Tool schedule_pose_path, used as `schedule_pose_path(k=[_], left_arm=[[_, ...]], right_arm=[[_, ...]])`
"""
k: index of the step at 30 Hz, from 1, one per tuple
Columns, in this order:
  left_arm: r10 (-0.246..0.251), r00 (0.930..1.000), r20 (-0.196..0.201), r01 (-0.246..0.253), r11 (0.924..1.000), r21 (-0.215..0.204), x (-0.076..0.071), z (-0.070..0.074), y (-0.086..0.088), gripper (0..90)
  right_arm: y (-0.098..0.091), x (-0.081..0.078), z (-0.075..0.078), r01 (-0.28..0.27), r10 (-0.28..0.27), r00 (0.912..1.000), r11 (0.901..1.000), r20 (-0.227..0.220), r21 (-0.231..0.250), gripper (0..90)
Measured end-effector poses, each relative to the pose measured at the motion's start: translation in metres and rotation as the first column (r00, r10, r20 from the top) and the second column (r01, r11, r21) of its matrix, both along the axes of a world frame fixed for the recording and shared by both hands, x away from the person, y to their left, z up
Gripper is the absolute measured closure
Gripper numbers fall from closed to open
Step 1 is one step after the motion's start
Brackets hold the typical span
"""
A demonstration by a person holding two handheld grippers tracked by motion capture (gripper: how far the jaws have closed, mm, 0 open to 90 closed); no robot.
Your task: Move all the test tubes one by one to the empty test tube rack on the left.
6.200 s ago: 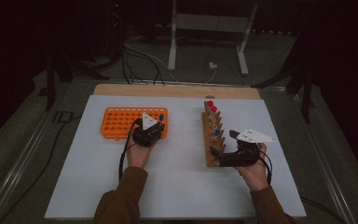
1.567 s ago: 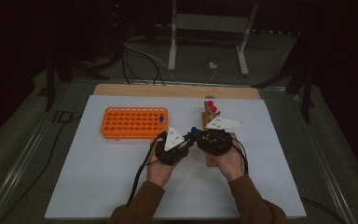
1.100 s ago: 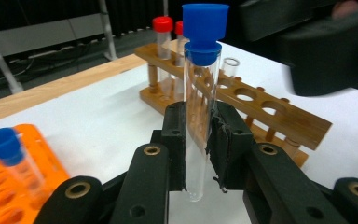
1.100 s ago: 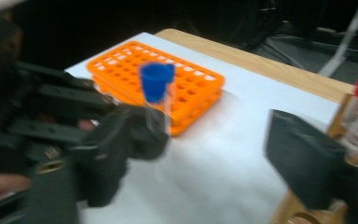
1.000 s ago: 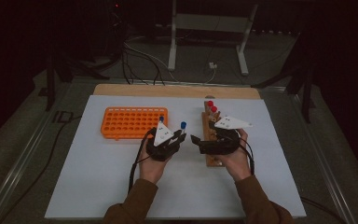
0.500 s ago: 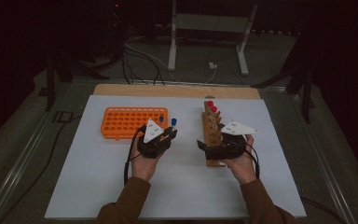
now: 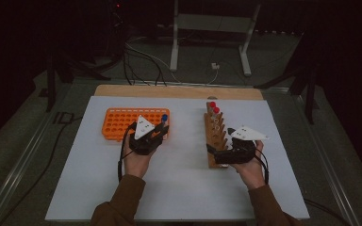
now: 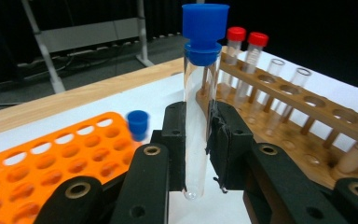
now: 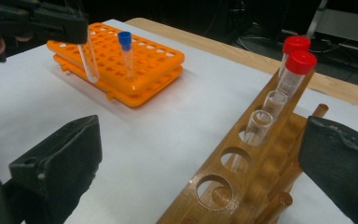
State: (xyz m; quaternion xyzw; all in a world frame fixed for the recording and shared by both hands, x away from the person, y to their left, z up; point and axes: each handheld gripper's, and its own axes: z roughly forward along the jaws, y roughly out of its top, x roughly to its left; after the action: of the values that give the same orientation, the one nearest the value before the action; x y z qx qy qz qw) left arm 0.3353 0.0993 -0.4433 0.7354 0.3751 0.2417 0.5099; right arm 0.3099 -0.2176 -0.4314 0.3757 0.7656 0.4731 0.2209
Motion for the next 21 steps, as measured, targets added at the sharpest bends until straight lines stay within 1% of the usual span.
schedule_pose_path(k=[9, 14, 21], left_arm=[[0.046, 0.9989, 0.009, -0.046, 0.9988, 0.016, 0.009, -0.003, 0.012, 76.8], [0.06, 0.9981, 0.012, -0.061, 0.998, 0.019, 0.016, -0.006, 0.015, 77.0], [0.089, 0.9961, -0.002, -0.089, 0.996, 0.014, 0.027, -0.014, 0.015, 77.0]], right_arm=[[-0.005, -0.001, -0.003, 0.011, -0.011, 0.9999, 0.9999, -0.004, 0.009, 0.3], [-0.006, -0.001, -0.003, 0.016, -0.016, 0.9999, 0.9998, -0.004, 0.012, 0.3], [-0.006, -0.001, -0.004, 0.014, -0.014, 0.9999, 0.9998, -0.005, 0.014, 0.3]])
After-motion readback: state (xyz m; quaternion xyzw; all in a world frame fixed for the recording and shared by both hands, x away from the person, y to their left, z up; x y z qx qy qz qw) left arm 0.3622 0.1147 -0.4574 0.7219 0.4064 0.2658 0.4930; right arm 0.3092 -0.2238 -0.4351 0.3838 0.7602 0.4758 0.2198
